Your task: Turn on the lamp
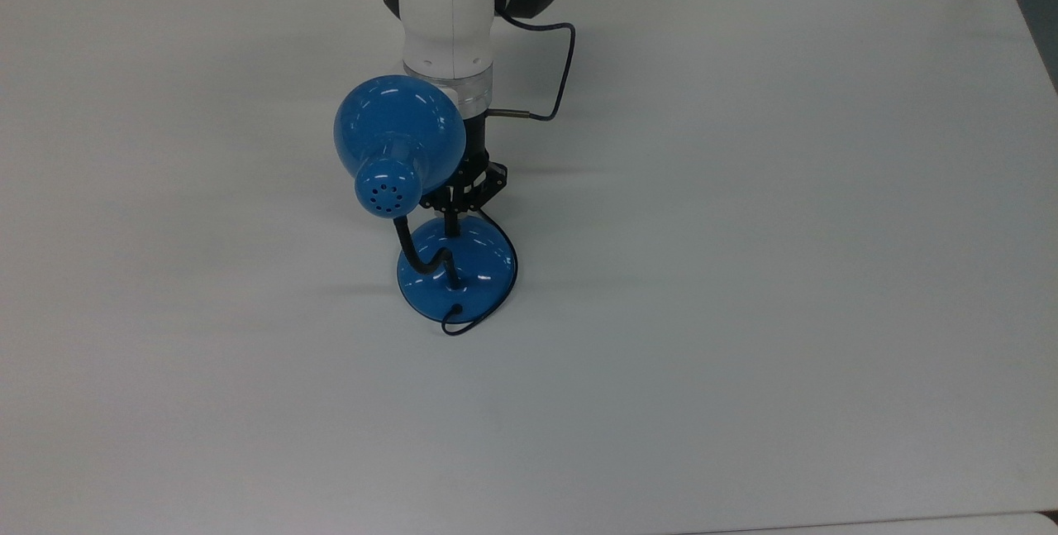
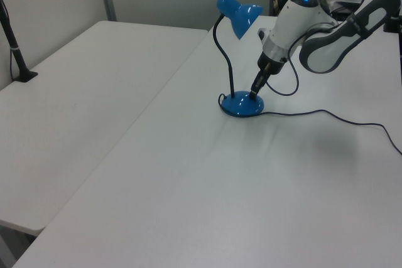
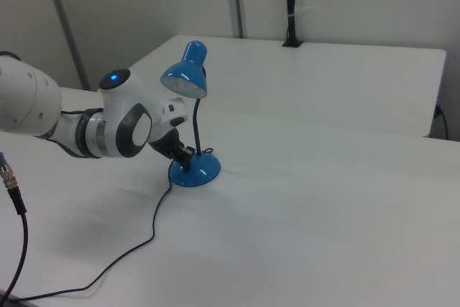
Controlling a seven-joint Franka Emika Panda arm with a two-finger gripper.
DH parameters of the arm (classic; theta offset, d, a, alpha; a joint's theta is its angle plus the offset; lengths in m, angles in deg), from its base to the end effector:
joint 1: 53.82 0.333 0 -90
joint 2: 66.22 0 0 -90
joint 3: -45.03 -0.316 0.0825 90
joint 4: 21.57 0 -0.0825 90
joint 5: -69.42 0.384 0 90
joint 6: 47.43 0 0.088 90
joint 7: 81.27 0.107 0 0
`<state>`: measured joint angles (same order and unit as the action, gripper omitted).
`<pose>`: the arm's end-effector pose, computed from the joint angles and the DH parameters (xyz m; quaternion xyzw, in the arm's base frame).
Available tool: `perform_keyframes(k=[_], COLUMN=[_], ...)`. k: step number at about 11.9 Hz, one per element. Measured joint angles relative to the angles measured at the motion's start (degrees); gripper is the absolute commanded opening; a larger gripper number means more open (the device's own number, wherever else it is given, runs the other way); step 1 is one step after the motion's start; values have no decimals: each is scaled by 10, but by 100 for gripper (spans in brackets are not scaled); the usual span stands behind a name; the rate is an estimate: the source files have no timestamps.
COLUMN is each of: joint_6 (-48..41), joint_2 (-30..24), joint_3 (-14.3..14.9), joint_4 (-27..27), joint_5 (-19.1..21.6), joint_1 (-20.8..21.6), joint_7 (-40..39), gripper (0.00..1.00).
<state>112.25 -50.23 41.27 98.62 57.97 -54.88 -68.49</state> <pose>0.6135 0.0364 0.3310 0.9780 -0.0045 0.2077 0.0166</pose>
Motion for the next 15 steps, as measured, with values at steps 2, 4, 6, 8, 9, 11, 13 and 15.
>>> perform_keyframes(k=[2,4,6,8,9,11,13,15], joint_6=[8,17,18,18,12,-89,-211,-298], joint_2=[3,7,7,7,5,-14,-56,-102], joint_3=[0,0,0,0,0,0,0,-2], joint_4=[0,0,0,-1,-1,-6,-10,-12], joint_5=[0,-1,-2,-3,-4,-5,-5,-5], joint_1=[0,-1,-1,-1,-1,-2,-2,2], joint_7=[0,0,0,0,0,-1,-1,-1], gripper=[1,1,1,1,1,2,7,18])
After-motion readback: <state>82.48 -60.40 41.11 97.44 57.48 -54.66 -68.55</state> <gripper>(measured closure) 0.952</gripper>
